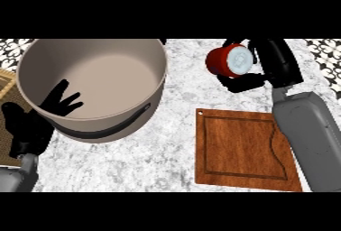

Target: Pick the can from the cutting board and place it in the pot

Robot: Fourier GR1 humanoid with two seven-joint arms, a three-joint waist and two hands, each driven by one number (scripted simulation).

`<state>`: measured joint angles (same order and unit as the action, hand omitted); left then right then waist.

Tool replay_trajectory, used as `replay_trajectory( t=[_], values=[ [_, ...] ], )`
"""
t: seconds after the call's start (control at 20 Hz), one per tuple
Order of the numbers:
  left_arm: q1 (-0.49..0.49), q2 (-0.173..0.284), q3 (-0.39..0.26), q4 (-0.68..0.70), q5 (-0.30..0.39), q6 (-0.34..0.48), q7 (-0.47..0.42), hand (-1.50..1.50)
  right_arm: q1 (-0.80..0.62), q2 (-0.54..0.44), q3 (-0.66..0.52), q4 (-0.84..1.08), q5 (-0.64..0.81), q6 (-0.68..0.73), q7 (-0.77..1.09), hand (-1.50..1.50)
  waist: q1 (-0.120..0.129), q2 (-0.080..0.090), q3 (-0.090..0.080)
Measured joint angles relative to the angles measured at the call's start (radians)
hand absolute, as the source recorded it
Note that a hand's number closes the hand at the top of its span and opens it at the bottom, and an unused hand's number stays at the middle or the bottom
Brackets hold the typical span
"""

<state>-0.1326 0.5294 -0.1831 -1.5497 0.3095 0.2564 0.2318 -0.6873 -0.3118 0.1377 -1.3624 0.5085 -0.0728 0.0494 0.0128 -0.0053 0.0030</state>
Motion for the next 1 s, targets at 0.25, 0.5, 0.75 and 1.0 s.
replay_trajectory(
  t=[0.25,0.5,0.75,1.0],
  values=[
    [0.001,0.011,0.004,-0.003,0.005,0.002,0.014,0.00,-0.088,0.015,-0.020,-0.046,-0.040,0.034,0.027,1.50,-0.008,-0.003,-0.002],
    [-0.001,0.014,-0.002,-0.008,0.000,0.010,0.019,0.00,-0.221,0.034,-0.020,-0.039,-0.080,0.120,0.120,1.50,-0.004,-0.003,-0.003],
    [-0.003,0.006,-0.013,-0.011,-0.007,0.022,0.011,0.00,-0.348,0.094,-0.006,0.031,-0.092,0.164,0.221,1.50,0.005,0.000,-0.004],
    [-0.020,0.003,-0.023,-0.014,-0.012,0.029,0.023,0.00,-0.462,0.168,0.011,0.159,-0.081,0.171,0.276,1.50,0.019,0.007,-0.004]
  ],
)
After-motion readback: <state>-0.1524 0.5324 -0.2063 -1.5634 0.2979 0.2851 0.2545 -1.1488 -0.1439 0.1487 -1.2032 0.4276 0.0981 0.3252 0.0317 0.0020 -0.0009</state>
